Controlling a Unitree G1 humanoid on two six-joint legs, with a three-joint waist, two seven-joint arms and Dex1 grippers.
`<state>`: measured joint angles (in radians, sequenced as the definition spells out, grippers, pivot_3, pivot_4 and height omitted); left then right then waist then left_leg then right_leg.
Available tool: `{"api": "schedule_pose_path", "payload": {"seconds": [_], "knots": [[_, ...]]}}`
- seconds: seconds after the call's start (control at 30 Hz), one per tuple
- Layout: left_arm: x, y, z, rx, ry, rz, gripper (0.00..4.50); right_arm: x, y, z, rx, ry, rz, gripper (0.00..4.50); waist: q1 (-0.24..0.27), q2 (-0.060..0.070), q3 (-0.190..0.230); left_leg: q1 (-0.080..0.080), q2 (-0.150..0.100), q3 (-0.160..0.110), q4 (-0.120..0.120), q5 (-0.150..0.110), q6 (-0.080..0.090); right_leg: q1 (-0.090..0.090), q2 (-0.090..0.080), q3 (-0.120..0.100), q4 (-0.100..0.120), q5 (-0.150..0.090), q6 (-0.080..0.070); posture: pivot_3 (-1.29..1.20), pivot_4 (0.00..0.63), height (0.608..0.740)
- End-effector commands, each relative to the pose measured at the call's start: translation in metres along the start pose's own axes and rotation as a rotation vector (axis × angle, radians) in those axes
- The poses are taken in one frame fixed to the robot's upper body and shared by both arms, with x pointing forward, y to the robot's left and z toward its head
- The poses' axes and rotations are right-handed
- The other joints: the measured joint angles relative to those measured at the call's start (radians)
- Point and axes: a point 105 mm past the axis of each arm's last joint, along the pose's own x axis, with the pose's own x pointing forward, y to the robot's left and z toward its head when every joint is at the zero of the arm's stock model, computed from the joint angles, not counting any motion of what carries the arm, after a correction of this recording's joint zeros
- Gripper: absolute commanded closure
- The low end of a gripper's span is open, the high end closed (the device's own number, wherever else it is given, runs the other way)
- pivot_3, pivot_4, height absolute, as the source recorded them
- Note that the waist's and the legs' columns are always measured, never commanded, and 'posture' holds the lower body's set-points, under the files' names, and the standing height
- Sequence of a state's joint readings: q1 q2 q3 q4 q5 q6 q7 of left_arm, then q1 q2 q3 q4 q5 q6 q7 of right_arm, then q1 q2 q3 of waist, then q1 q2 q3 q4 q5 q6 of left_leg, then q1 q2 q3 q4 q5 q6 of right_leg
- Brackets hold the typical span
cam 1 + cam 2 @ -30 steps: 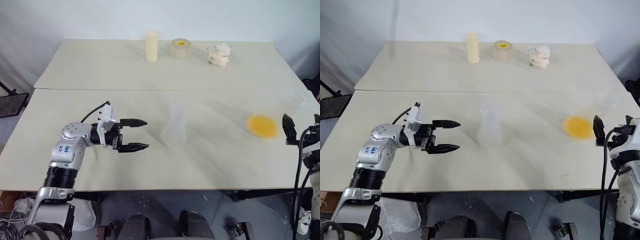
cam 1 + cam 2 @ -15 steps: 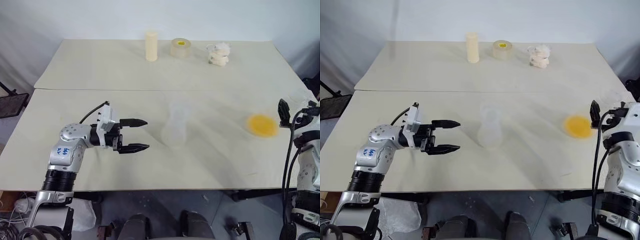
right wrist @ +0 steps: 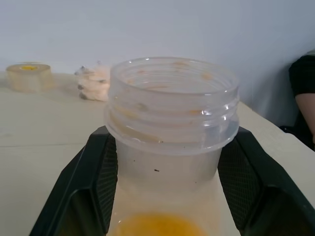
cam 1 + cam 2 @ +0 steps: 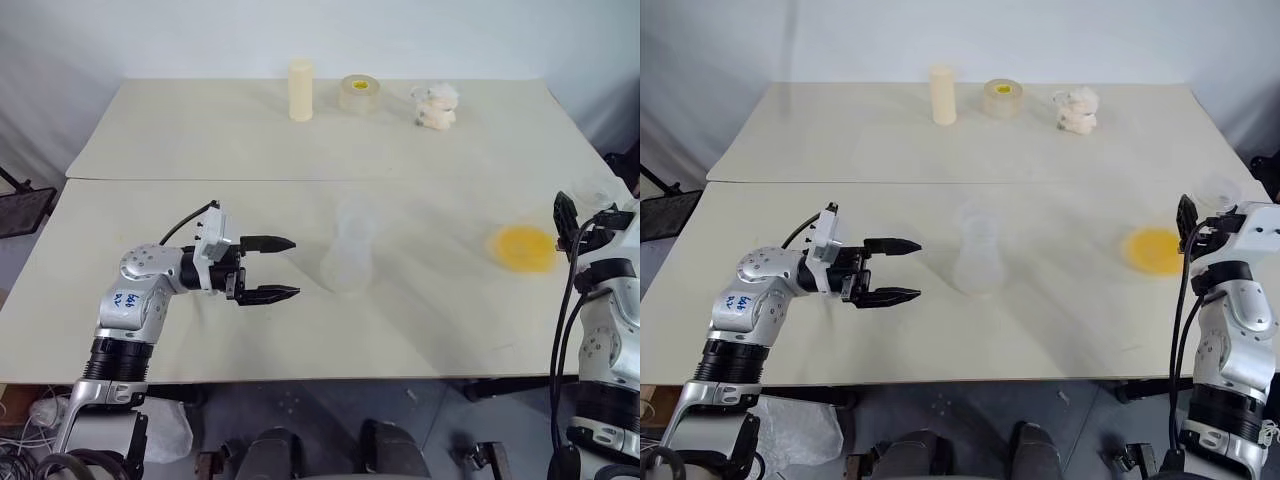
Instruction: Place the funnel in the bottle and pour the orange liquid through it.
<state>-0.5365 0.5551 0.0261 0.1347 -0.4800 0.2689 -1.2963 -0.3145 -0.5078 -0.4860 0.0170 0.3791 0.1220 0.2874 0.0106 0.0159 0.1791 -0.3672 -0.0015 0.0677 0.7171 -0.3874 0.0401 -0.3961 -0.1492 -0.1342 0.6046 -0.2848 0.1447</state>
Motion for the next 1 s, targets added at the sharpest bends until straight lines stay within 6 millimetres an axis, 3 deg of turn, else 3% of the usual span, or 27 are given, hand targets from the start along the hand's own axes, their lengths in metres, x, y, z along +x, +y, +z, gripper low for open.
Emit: {"api": "schedule_pose_path", "payload": {"seconds": [0.03, 0.23, 0.5, 0.6, 0.73, 0.83, 1.0], "knots": [[-0.003, 0.003, 0.013, 0.049, -0.046, -0.009, 0.0, 0.004, 0.044, 0.055, -0.115, -0.137, 0.134, 2.05, -0.009, 0.001, 0.0, 0.0, 0.0, 0.0, 0.0, 0.0, 0.0, 0.0, 0.0, 0.0, 0.0, 0.0, 0.0, 0.0, 0.15, 0.74], [-0.007, 0.019, 0.016, 0.084, -0.105, 0.015, 0.0, 0.007, 0.102, 0.085, -0.259, -0.195, 0.262, 2.05, -0.01, 0.002, 0.0, -0.001, -0.001, -0.001, 0.0, 0.0, 0.0, -0.001, 0.0, -0.001, 0.001, 0.0, 0.0, 0.0, 0.15, 0.74], [-0.013, 0.03, 0.023, 0.098, -0.21, 0.025, 0.0, 0.001, 0.159, 0.098, -0.711, -0.309, 0.481, 2.05, -0.014, 0.001, 0.0, -0.002, -0.002, -0.001, -0.001, 0.0, 0.0, -0.002, 0.0, -0.002, 0.0, 0.0, 0.0, 0.0, 0.15, 0.74], [-0.016, 0.028, 0.024, 0.085, -0.247, 0.01, 0.0, -0.006, 0.172, 0.093, -0.852, -0.368, 0.545, 2.05, -0.014, 0.001, 0.001, -0.002, -0.002, -0.001, -0.001, 0.0, 0.0, -0.002, 0.0, -0.002, 0.0, 0.0, 0.0, 0.0, 0.15, 0.74], [-0.02, 0.026, 0.026, 0.078, -0.282, -0.001, 0.0, -0.009, 0.182, 0.095, -0.873, -0.414, 0.549, 2.05, -0.013, 0.001, 0.001, -0.002, -0.002, -0.001, 0.0, 0.0, 0.0, -0.002, 0.0, -0.002, 0.0, 0.0, 0.0, 0.0, 0.15, 0.74], [-0.023, 0.024, 0.024, 0.073, -0.285, -0.005, 0.0, -0.012, 0.196, 0.093, -1.051, -0.473, 0.595, 2.05, -0.015, 0.001, 0.001, -0.002, -0.002, -0.001, 0.0, 0.0, 0.0, -0.002, 0.0, -0.002, 0.0, 0.0, 0.0, 0.0, 0.15, 0.74], [-0.021, 0.022, 0.02, 0.065, -0.269, -0.008, 0.0, -0.012, 0.207, 0.091, -1.154, -0.525, 0.627, 2.05, -0.013, 0.001, 0.001, -0.002, -0.001, -0.001, 0.0, 0.0, 0.0, -0.002, 0.0, -0.002, 0.0, 0.0, 0.0, 0.0, 0.15, 0.74]]}}
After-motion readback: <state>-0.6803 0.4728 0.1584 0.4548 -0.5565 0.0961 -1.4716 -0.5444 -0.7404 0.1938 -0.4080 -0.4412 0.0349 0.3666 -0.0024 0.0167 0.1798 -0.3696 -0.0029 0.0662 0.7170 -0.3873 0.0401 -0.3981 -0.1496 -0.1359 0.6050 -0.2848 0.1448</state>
